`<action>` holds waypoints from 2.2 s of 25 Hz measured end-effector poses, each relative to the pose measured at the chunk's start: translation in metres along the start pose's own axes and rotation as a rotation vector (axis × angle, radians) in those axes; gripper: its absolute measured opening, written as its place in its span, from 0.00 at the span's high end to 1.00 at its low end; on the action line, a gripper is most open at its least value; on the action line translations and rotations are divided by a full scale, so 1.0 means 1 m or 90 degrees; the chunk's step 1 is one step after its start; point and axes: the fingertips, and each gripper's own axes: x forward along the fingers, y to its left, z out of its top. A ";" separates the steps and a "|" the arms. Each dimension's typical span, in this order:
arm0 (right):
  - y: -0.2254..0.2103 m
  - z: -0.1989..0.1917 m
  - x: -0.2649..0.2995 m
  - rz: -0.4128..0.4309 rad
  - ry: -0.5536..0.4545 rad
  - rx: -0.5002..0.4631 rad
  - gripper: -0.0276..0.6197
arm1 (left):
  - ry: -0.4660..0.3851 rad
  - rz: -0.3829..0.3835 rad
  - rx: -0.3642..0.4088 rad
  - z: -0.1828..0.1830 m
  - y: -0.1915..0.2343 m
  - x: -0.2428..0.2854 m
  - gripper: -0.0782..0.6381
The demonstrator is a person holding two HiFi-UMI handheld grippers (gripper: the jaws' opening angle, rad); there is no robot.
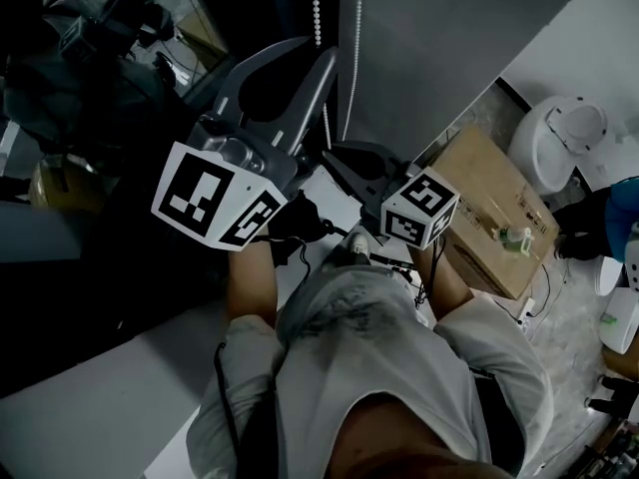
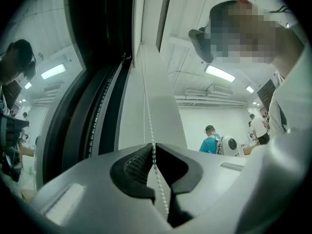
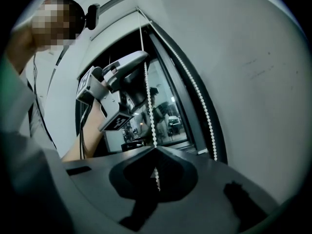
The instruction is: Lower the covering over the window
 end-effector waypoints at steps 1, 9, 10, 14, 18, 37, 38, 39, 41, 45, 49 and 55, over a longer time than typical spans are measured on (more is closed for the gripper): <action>0.000 0.000 0.001 0.000 0.000 0.000 0.93 | 0.000 0.002 0.005 0.000 -0.001 0.000 0.86; -0.005 -0.033 0.004 -0.010 0.049 0.019 0.93 | 0.050 -0.003 -0.017 -0.032 -0.006 -0.008 0.87; -0.007 -0.042 0.003 -0.012 0.059 0.026 0.93 | 0.057 -0.002 -0.025 -0.041 -0.006 -0.010 0.87; -0.009 -0.072 0.003 -0.020 0.089 0.058 0.93 | 0.085 0.000 -0.057 -0.072 -0.009 -0.016 0.87; -0.012 -0.098 0.003 -0.027 0.117 0.081 0.93 | 0.110 0.010 -0.080 -0.098 -0.009 -0.023 0.87; -0.026 -0.158 -0.012 -0.080 0.195 0.084 0.93 | 0.180 0.028 -0.142 -0.168 -0.018 -0.044 0.87; -0.025 -0.151 -0.015 -0.082 0.185 0.072 0.92 | 0.181 0.029 -0.141 -0.168 -0.018 -0.045 0.87; -0.024 -0.141 -0.019 -0.082 0.169 0.065 0.85 | 0.181 0.030 -0.141 -0.168 -0.017 -0.046 0.87; -0.023 -0.113 -0.028 -0.082 0.125 0.057 0.77 | 0.181 0.032 -0.140 -0.168 -0.014 -0.048 0.87; -0.021 -0.040 -0.050 -0.090 0.035 0.014 0.75 | 0.183 0.032 -0.134 -0.167 -0.015 -0.050 0.87; -0.011 0.052 -0.055 -0.071 -0.070 -0.061 0.75 | 0.184 0.025 -0.132 -0.167 -0.020 -0.048 0.87; 0.010 0.137 -0.029 -0.016 -0.154 -0.147 0.75 | 0.187 0.014 -0.124 -0.169 -0.030 -0.047 0.87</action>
